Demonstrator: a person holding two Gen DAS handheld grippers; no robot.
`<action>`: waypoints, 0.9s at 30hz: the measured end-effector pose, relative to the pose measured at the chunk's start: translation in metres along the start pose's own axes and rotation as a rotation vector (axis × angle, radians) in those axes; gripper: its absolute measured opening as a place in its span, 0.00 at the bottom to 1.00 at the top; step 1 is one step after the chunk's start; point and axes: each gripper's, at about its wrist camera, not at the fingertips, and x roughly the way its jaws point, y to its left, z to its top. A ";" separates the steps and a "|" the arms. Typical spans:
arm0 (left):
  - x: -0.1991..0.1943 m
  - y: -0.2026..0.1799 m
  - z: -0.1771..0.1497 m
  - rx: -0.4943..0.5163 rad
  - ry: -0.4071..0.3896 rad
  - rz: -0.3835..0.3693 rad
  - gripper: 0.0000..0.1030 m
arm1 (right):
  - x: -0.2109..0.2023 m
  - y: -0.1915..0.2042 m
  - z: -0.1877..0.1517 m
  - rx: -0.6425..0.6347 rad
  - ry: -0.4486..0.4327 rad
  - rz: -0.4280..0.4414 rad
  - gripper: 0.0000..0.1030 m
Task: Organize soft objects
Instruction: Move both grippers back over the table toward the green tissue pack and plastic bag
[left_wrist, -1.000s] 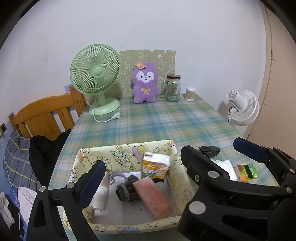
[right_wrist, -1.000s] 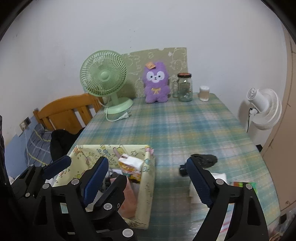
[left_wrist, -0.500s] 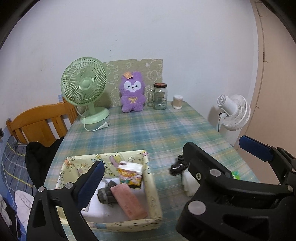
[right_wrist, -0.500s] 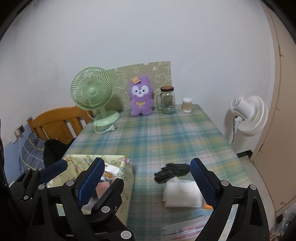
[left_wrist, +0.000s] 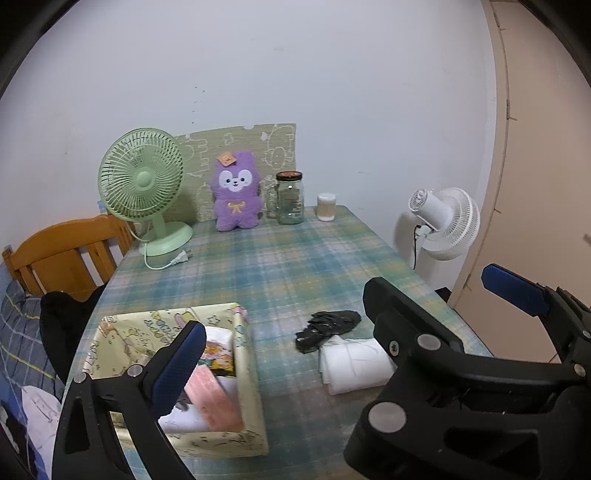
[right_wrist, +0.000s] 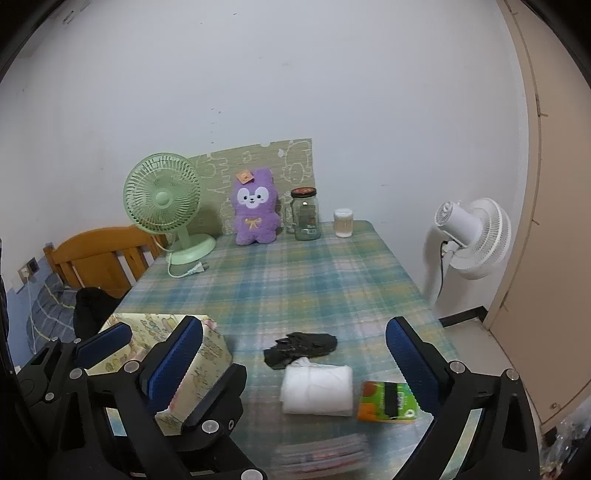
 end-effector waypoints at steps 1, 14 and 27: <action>0.000 -0.003 -0.001 0.001 0.000 -0.005 0.99 | -0.001 -0.003 -0.001 -0.001 -0.001 -0.003 0.98; 0.007 -0.037 -0.011 0.003 -0.004 -0.046 0.99 | -0.008 -0.037 -0.015 0.006 -0.004 -0.045 0.99; 0.036 -0.070 -0.040 0.034 0.029 -0.123 0.99 | 0.007 -0.071 -0.050 0.035 0.045 -0.068 0.99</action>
